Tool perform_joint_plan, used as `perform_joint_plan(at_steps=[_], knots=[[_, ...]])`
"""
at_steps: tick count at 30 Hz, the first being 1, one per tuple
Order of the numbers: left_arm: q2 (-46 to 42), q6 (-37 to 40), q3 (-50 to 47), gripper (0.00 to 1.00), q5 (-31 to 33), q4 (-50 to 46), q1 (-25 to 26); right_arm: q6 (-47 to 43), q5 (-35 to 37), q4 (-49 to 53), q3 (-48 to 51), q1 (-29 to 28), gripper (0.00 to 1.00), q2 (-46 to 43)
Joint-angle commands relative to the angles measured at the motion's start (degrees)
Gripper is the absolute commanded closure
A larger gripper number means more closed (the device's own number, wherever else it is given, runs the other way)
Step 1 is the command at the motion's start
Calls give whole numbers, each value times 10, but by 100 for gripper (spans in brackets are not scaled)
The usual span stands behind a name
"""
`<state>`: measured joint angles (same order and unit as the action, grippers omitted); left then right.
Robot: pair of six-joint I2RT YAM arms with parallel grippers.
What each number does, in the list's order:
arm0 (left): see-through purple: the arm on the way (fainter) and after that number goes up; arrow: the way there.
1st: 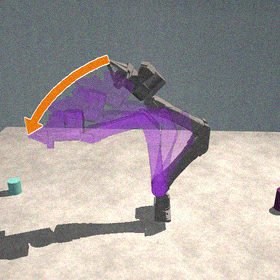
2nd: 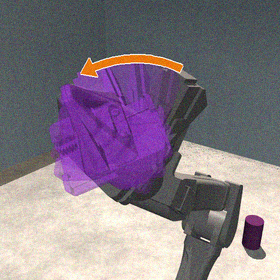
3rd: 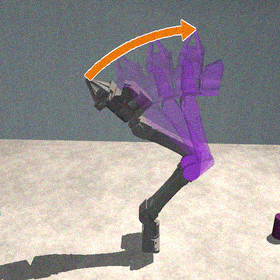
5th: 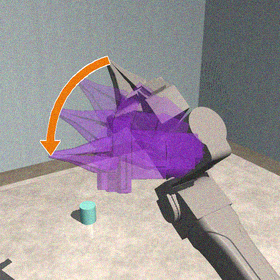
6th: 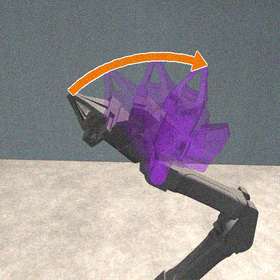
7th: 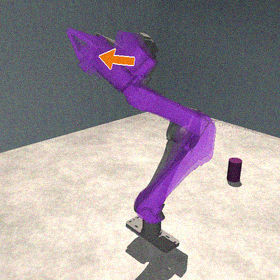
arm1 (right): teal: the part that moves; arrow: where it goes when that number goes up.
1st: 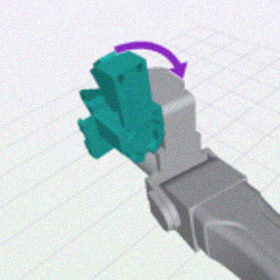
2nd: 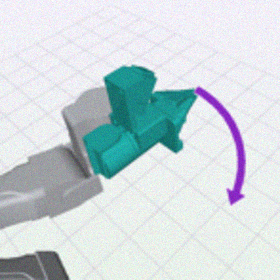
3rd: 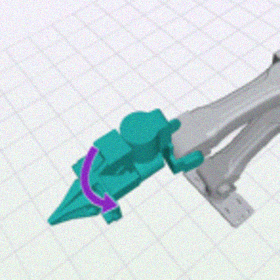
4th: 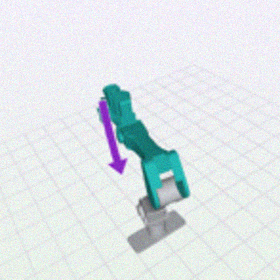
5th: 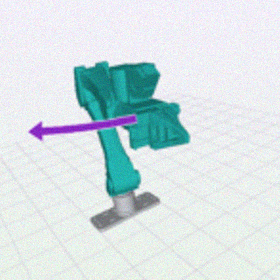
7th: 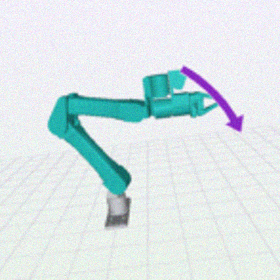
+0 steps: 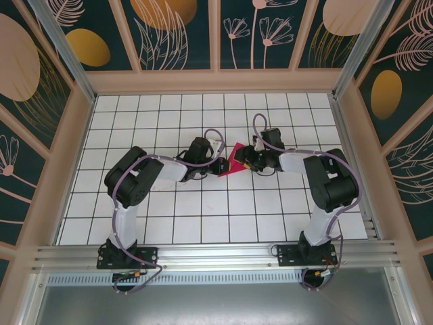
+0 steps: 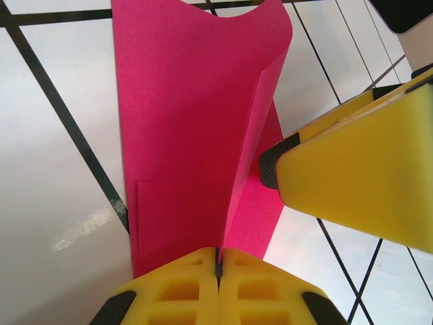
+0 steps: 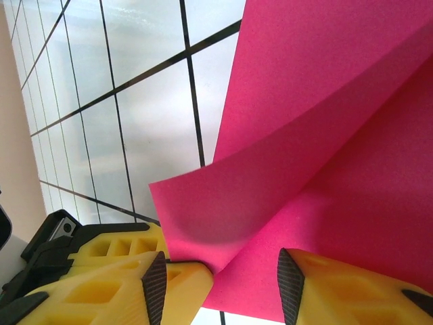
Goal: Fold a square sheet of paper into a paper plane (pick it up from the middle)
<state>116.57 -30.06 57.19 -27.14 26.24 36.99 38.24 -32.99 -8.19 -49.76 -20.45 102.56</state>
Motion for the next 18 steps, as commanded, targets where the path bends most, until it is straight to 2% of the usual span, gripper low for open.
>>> perform_joint_plan(at_steps=[1, 11, 18], knots=[[15, 3, 15, 96, -18, -13, -5, -11, 6, 2, -11, -1, 52, 2], [17, -3, 18, 95, -24, -13, -8, -7, 13, 9, -22, -1, 54, 27], [17, -6, 19, 92, -25, -12, -10, -5, 43, 46, -33, -2, 54, 43]])
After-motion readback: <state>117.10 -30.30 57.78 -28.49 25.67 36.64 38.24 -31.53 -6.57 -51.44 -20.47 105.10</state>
